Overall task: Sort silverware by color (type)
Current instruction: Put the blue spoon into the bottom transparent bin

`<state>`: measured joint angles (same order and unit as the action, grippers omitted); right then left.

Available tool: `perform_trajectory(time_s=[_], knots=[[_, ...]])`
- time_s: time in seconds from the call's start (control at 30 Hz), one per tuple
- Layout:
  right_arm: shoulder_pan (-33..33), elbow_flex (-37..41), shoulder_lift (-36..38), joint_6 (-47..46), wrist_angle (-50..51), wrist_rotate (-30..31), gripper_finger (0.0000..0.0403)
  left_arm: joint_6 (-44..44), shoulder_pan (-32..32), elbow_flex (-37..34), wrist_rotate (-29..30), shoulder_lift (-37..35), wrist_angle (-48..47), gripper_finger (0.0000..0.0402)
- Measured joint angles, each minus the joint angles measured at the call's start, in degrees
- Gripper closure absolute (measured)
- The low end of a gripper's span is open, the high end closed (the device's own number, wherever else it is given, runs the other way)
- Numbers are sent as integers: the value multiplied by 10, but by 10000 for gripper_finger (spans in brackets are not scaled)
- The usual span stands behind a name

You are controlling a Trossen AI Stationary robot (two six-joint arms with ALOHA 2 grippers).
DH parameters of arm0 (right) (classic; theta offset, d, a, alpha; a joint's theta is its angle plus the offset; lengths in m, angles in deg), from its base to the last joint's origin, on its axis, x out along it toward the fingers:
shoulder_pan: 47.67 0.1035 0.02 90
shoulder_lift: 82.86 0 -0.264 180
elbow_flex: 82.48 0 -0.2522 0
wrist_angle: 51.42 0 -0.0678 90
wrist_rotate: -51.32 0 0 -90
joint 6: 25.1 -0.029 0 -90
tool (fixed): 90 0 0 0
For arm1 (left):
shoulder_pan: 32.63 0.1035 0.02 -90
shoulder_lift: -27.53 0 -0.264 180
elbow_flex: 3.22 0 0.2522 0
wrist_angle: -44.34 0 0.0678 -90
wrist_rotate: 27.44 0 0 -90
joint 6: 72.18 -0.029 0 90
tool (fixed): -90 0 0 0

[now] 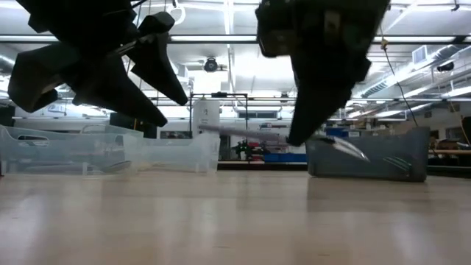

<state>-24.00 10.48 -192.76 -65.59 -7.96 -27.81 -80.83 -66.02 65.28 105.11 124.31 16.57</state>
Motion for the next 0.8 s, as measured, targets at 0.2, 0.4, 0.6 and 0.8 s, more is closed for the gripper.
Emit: perform_trajectory(time_s=[0.2, 0.4, 0.6, 0.8], knots=[[-19, 4, 44, 21, -9, -18, 390, -31, 0, 0, 9, 0, -8, 168], [-47, 19, 47, 43, -59, -89, 398, -85, 1, 0, 25, 0, -7, 178], [-73, 53, 47, 47, -107, -131, 400, -72, 1, 0, 41, 0, -11, 179], [-92, 77, 47, 44, -133, -173, 400, -67, 1, 0, 69, 0, -19, 179]])
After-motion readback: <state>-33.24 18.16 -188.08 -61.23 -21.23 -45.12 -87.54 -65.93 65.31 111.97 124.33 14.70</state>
